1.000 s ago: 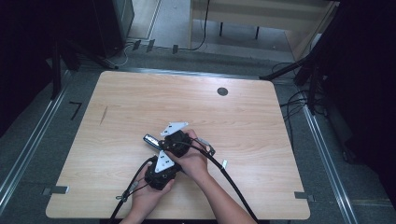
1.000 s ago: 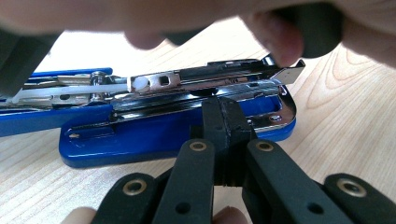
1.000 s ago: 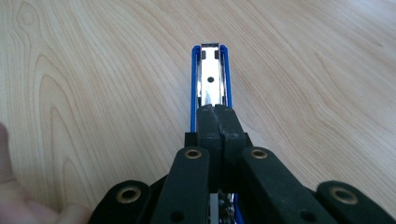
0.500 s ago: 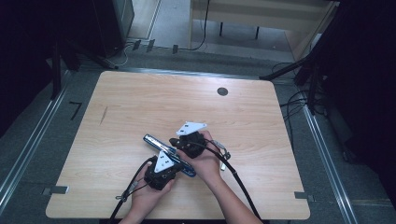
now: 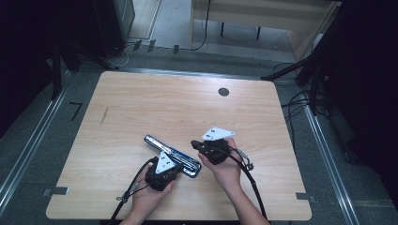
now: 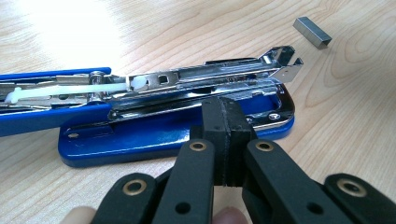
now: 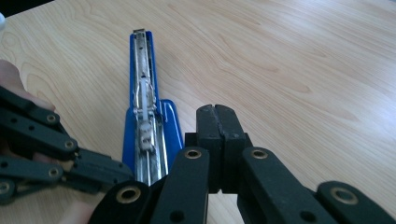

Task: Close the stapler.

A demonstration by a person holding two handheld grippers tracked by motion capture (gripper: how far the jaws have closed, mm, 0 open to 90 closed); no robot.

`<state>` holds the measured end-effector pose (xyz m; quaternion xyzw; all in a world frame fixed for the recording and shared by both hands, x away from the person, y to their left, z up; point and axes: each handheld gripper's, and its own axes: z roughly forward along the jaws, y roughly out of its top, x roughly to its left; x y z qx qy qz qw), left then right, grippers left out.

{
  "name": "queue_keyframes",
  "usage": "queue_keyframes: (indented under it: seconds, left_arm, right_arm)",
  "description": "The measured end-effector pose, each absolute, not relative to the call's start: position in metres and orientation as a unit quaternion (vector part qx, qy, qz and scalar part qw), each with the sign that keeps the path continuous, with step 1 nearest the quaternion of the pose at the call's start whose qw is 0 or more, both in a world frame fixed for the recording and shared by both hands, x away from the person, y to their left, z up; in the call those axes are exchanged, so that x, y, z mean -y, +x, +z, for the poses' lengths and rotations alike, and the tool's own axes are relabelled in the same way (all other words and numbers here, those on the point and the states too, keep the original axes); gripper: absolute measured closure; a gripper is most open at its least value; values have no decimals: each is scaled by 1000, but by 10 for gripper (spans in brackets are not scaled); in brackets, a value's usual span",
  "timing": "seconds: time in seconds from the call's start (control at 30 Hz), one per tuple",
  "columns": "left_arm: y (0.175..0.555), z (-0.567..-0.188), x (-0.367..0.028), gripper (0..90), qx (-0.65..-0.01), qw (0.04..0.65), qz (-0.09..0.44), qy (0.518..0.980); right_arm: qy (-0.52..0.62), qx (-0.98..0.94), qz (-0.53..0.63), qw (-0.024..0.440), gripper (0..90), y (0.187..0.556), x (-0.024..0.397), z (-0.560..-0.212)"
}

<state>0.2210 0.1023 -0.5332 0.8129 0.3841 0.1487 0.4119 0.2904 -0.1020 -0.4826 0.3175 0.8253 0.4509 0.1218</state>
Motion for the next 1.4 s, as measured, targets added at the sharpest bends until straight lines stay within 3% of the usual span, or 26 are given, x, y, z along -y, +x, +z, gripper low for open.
queue_keyframes:
  seconds: [0.87,1.4]
  left_arm:
    - [221,-533,-102,900,-383,411,150,813]
    - [221,-533,-102,900,-383,409,152,814]
  right_arm:
    - [362,-817,432,121,900,260,162,-514]
    - [379,-811,431,110,900,246,172,-538]
